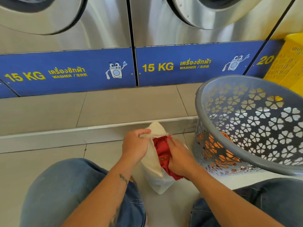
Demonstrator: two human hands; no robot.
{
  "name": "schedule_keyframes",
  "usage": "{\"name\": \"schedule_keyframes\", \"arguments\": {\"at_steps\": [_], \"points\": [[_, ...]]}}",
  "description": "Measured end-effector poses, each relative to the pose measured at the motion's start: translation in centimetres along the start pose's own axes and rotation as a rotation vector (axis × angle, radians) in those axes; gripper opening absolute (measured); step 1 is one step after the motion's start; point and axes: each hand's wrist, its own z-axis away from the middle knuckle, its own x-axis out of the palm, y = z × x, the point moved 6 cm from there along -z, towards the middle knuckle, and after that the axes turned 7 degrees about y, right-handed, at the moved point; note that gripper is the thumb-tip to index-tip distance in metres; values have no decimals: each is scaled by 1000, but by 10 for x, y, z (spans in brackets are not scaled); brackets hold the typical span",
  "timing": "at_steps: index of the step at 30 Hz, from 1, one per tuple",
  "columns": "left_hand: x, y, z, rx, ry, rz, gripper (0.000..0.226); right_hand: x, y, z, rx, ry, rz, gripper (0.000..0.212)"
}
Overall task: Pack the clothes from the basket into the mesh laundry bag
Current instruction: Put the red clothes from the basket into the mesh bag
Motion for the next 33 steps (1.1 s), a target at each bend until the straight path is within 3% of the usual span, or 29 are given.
{"name": "schedule_keyframes", "arguments": {"at_steps": [5,10,14,18,22,29,33], "points": [[0,-3,-6,31,29,-34,52,36,-29,6,-249,6,225,93],[-5,-7,-19,16,170,-26,52,64,-24,8,-393,117,217,86],[5,-6,-23,39,109,-35,52,73,-3,-25,-171,-181,186,95],[6,-3,-25,44,84,-38,54,52,13,-63,-7,-279,36,66],[4,1,-25,59,95,-33,53,21,9,-57,-10,-193,-154,37],[1,2,-19,73,88,-19,55,-10,45,-3,106,208,-322,33],[5,5,-12,69,35,-19,53,4,52,27,295,-86,-272,68]]}}
